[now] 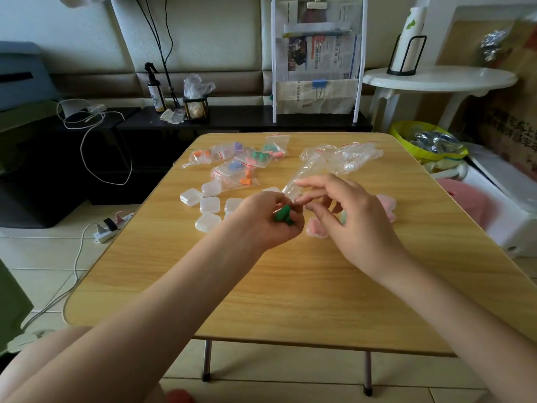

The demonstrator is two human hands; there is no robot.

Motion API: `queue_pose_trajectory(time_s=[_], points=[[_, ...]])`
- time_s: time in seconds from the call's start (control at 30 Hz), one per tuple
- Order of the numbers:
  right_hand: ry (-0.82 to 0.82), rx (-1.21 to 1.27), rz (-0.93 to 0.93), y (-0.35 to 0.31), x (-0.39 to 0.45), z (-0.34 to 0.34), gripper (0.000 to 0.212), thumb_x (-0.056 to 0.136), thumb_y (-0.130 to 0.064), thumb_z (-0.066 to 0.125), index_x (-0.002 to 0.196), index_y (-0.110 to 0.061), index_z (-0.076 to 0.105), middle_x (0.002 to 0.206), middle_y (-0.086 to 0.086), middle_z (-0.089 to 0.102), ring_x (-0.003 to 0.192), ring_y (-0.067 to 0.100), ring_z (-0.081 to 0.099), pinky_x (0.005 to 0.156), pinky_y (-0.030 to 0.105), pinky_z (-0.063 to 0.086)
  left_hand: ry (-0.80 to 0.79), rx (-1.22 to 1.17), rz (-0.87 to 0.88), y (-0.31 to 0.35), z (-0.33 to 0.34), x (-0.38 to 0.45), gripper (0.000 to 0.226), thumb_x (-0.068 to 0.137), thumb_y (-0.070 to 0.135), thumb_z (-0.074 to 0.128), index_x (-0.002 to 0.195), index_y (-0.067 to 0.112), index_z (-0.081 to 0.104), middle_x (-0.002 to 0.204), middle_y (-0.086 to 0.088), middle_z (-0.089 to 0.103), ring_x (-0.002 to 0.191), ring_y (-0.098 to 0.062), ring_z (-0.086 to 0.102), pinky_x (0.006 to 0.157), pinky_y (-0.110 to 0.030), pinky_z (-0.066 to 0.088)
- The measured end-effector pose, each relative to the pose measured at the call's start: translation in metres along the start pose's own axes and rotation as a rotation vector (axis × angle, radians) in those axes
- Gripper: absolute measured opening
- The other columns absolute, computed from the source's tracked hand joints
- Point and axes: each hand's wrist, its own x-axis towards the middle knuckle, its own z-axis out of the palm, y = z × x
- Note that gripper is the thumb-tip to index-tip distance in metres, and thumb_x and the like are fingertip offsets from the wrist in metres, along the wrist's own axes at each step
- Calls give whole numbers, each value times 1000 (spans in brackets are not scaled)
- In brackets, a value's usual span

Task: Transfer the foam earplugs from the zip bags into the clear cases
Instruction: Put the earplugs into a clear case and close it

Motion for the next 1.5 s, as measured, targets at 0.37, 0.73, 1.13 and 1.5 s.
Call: queue_pose_trajectory(time_s=[0.37, 0.73, 1.13, 1.5], points=[[28, -306, 199, 45, 1, -5, 5, 87, -23, 66, 87, -21, 71, 95, -8, 54, 61, 8, 51, 56, 38, 49, -21, 763, 314, -5, -1, -1, 14, 97, 22, 53, 96, 9, 58, 62, 2, 37, 48, -9, 35, 42, -17, 27], [-76, -708, 312, 119, 64, -26, 19, 90, -7, 55, 104, -13, 66, 101, 16, 60, 93, 35, 56, 68, 36, 43, 390, 1849, 766, 37, -39, 6, 41, 84, 28, 70, 123, 19, 60, 124, -1, 57, 102, -18, 56, 73, -26, 39], [-633, -190, 397, 50, 63, 24, 45, 94, -33, 55, 139, -33, 47, 142, 5, 45, 119, 22, 53, 90, 29, 46, 136, 1039, 481, 43, -28, 3, 12, 86, 16, 66, 96, 10, 69, 65, 1, 45, 45, -8, 38, 38, -16, 29], [-241, 234, 404, 29, 46, 10, 42, 82, -12, 70, 120, -29, 60, 109, -8, 61, 98, 7, 58, 78, 20, 50, -116, 892, 161, 30, -35, -13, 45, 95, 41, 51, 117, 2, 60, 55, 6, 31, 43, -5, 26, 36, -15, 19]])
